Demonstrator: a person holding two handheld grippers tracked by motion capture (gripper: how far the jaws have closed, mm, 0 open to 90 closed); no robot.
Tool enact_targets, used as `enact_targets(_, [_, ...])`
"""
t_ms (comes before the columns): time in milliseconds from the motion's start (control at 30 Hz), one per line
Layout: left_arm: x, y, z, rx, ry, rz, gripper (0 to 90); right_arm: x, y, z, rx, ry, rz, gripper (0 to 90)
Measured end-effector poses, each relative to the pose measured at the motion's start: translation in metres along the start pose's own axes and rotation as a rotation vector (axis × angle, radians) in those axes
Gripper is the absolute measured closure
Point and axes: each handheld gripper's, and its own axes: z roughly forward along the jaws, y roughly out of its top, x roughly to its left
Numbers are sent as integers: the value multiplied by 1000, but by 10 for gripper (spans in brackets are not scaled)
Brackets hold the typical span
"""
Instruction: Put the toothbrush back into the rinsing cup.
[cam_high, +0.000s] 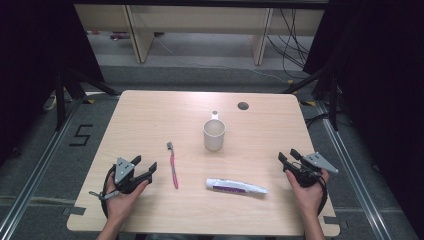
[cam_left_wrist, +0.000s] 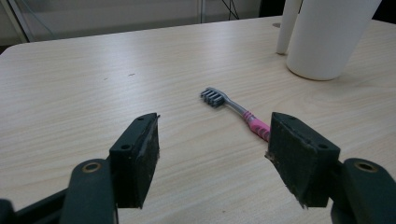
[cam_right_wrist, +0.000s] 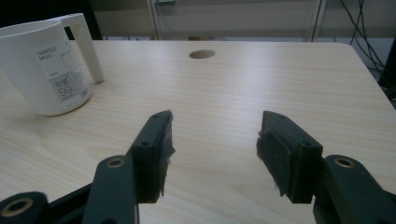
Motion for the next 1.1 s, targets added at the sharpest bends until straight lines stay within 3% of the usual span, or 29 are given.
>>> enact_targets(33, [0, 0, 0, 10, 0, 2, 346, 3, 0, 0, 3, 4, 33, 453])
enact_targets(67, [0, 0, 0, 10, 0, 2, 348, 3, 0, 0, 3, 4, 33, 453])
enact_targets(200, [2, 0, -1, 17, -19, -41, 392, 5, 0, 0, 26, -13, 18, 472])
enact_targets(267, [4, 0, -1, 25, -25, -55, 390, 3, 2, 1, 38, -15, -19, 469])
enact_targets(333, [4, 4, -1, 48, -21, -57, 384, 2, 1, 4, 30, 3, 10, 460])
enact_targets(367, [4, 7, -2, 54, -19, -59, 382, 3, 1, 4, 41, -26, 23, 456])
enact_targets(400, [4, 7, -2, 54, -19, -59, 382, 3, 1, 4, 41, -26, 23, 456])
enact_targets(433, [2, 15, -4, 78, -10, -83, 382, 2, 2, 3, 49, -18, 34, 452])
enact_targets(500, [-1, 22, -5, 86, -13, -90, 383, 1, 2, 3, 54, -31, 16, 452])
enact_targets(533, [-1, 22, -5, 86, -13, -90, 383, 4, 2, 3, 57, -19, 57, 452])
enact_targets(567, [-3, 26, -6, 105, -18, -89, 383, 4, 2, 3, 57, -19, 57, 452])
enact_targets(600, [-5, 30, -5, 119, -18, -91, 385, 0, 2, 5, 50, -27, 1, 450])
enact_targets(633, [-9, 37, -4, 161, -23, -89, 391, 0, 2, 4, 50, -24, 3, 449])
enact_targets(667, [-11, 40, -2, 193, -23, -89, 393, 2, 1, 5, 44, -16, 39, 449])
enact_targets(733, [-15, 47, 2, 265, -18, -89, 394, 2, 2, 5, 41, -18, 34, 449])
enact_targets(800, [-18, 55, 7, 314, -17, -96, 405, 0, 3, 5, 61, -34, -3, 446])
enact_targets(867, [-21, 63, 12, 371, -23, -85, 404, 2, 3, 6, 78, -15, 24, 446])
enact_targets(900, [-23, 67, 16, 384, -27, -98, 404, 3, 3, 6, 79, -16, 29, 446])
enact_targets(933, [-25, 71, 19, 403, -28, -110, 408, 2, 3, 7, 72, -30, -11, 446])
enact_targets(967, [-25, 71, 19, 403, -28, -110, 412, 2, 3, 7, 72, -30, -11, 446])
enact_targets(1000, [-27, 81, 28, 472, -39, -133, 415, 4, 2, 8, 68, -28, 7, 444])
enact_targets(1033, [-27, 81, 28, 472, -39, -133, 418, 4, 3, 8, 63, -16, -14, 444])
enact_targets(1067, [-29, 88, 39, 548, -40, -167, 418, 4, 2, 9, 60, -17, -10, 444])
enact_targets(1100, [-29, 88, 39, 548, -40, -167, 419, 4, 2, 9, 60, -17, -10, 444])
